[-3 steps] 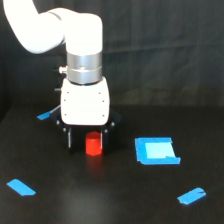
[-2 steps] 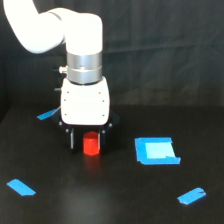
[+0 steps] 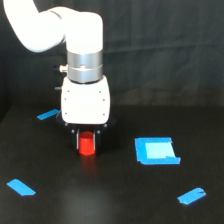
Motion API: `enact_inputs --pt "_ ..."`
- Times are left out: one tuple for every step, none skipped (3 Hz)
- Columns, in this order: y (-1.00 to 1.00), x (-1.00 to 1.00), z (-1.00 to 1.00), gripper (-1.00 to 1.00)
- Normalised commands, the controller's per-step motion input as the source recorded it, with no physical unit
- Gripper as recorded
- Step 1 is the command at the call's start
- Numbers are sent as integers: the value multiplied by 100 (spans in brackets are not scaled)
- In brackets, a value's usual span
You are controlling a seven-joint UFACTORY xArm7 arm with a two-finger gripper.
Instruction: Pick up the red object from the table
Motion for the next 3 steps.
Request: enact_inputs --pt "0 15 24 -100" --pt "4 21 91 -100" --pt "7 12 97 -100"
